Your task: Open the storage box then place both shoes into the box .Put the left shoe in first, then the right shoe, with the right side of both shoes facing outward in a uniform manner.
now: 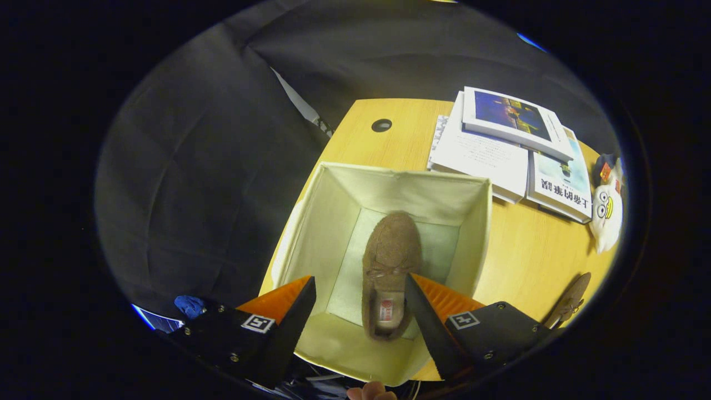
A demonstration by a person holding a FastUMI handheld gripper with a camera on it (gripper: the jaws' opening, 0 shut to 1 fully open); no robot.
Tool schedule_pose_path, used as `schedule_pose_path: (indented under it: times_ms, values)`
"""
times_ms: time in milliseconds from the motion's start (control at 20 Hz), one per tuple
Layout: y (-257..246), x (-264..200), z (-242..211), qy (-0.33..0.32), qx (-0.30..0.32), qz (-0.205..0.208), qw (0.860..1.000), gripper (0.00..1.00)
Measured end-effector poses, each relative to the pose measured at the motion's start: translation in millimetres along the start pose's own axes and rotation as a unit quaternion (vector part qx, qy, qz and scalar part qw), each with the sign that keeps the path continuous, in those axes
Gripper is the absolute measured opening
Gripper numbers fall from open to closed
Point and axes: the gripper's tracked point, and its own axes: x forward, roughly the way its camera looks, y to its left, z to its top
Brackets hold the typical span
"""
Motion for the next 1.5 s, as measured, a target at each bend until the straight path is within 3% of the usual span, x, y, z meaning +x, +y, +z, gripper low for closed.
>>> schedule_pose_path:
  times_ms: [600,1500]
  values:
    - [-57,-75,8,-0.038,0.033,0.019,0.999,0.98]
    - [-234,-157,-67,-0.065,0.123,-0.004,0.99,0.97]
